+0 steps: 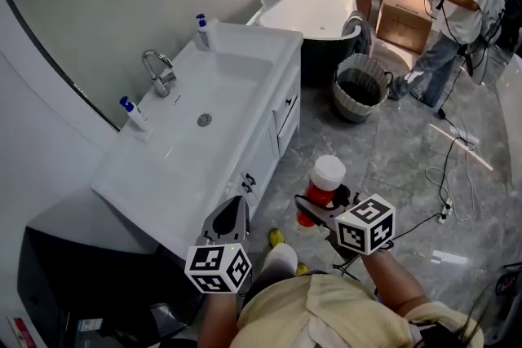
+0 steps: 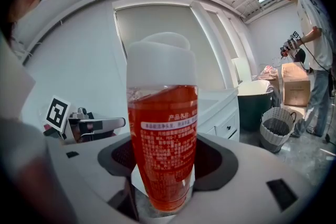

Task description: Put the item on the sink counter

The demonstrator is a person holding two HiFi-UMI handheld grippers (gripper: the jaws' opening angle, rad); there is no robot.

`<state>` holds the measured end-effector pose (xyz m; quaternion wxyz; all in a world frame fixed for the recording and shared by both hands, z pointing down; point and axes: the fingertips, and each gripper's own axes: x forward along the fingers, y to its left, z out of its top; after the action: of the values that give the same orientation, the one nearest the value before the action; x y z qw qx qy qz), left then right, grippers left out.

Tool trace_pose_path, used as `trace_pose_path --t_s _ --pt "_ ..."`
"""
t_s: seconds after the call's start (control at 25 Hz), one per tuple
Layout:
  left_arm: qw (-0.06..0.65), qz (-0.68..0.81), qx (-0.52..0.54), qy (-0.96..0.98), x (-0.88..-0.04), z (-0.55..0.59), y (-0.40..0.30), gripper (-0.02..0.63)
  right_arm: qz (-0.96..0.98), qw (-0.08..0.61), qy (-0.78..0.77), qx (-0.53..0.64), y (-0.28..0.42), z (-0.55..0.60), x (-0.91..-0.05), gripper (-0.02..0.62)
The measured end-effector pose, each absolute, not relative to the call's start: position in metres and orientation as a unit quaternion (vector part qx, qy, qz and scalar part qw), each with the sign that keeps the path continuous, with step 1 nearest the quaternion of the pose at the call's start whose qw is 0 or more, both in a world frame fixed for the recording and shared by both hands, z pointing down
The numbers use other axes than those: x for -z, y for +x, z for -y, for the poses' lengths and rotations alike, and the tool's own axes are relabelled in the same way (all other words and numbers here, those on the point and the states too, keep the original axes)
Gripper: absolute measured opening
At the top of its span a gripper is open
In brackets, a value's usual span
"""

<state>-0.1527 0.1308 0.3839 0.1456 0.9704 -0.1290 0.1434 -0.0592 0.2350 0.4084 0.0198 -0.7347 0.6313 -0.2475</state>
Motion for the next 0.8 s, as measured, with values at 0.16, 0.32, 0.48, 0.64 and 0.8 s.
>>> trace_pose_path --t_s 0.16,0.32,0.48,0.64,0.8 --pt "0.142 0.131 -0.136 0.972 -0.381 -0.121 -0.14 0.045 -0.631 0.011 -0.737 0.242 -0.052 -0.229 -0.407 0.299" --pt "0.147 0.124 -0.131 0.973 -0.382 -0.11 -0.124 0.046 -0.626 0.004 -0.743 0.238 -0.041 -0.22 -0.406 0.299" --pt "0.148 0.116 -0.132 0.973 -0.384 -0.099 -0.109 0.046 -0.622 0.0 -0.745 0.241 -0.03 -0.211 -0.408 0.299" --pt "0.155 0.11 -0.128 0.973 -0.385 -0.084 -0.093 0.046 -0.619 -0.002 -0.747 0.243 -0.015 -0.195 -0.409 0.299" --pt "0.156 0.108 -0.125 0.974 -0.385 -0.065 -0.08 0.046 -0.619 -0.005 -0.747 0.242 -0.003 -0.176 -0.408 0.299"
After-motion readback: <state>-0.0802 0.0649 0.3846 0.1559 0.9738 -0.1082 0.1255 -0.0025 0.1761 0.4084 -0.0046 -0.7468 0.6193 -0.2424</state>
